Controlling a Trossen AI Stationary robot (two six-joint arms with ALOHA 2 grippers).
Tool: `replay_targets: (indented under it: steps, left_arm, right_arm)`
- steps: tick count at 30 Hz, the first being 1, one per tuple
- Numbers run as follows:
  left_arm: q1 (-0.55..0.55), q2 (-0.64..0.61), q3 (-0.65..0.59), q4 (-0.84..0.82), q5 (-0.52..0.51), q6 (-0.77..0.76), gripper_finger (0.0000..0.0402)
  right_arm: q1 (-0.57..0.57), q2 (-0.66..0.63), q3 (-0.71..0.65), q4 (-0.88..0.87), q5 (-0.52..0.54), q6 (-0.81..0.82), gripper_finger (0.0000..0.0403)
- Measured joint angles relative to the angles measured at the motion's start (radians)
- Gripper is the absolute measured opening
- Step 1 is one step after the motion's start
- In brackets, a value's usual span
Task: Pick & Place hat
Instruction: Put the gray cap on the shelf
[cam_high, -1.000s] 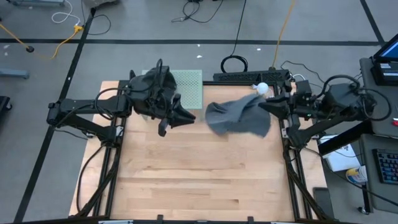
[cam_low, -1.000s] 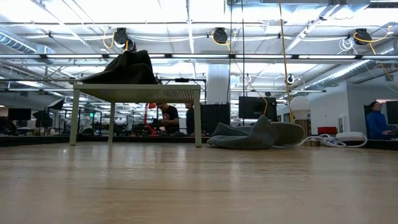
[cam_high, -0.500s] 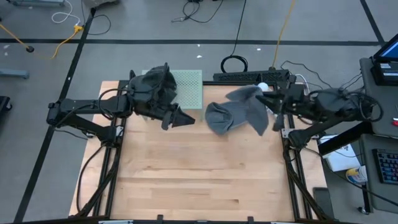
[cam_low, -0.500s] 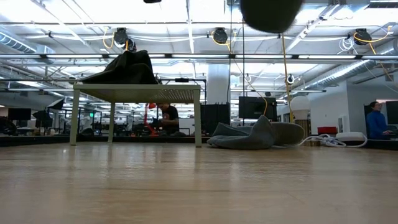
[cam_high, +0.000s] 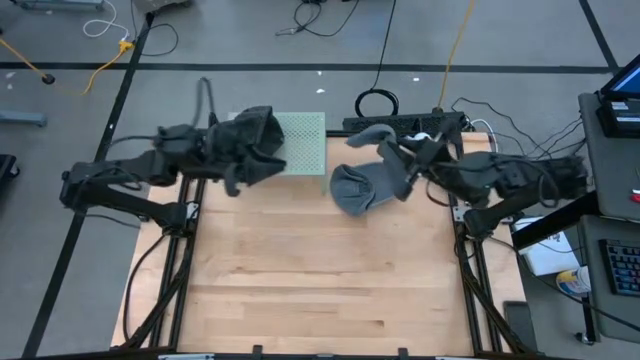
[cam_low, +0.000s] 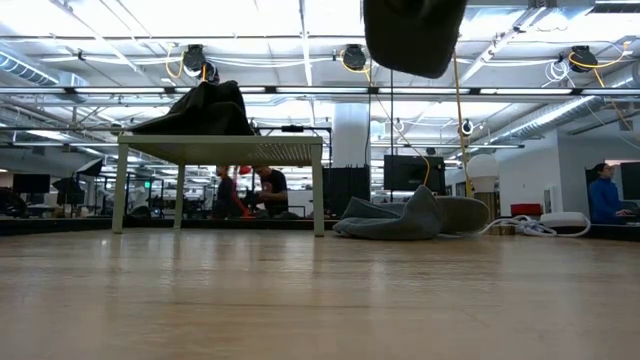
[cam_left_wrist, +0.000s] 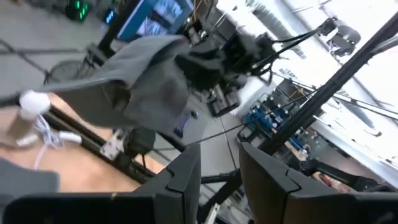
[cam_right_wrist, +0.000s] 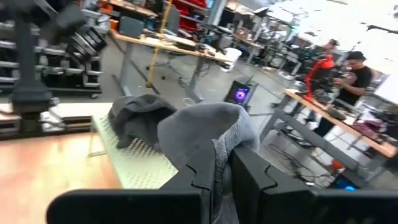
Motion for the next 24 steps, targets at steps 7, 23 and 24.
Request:
replay_targets:
  steps: [7,23,24]
  left_arm:
    - [0.0,-0.117,0.0,-0.096,-0.006,0.03,0.0113]
    - [-0.001,-0.206,0.0,-0.192,0.073,0.026,0.0113]
    - [-0.001,-0.206,0.0,-0.192,0.075,0.022,0.0113]
  right_arm:
    - [-0.091,0.101,0.0,0.246,0.027,-0.155,0.0019]
    - [-0.202,0.353,0.0,0.922,0.256,-0.618,0.0019]
    - [-0.207,0.365,0.0,0.946,0.253,-0.62,0.0019]
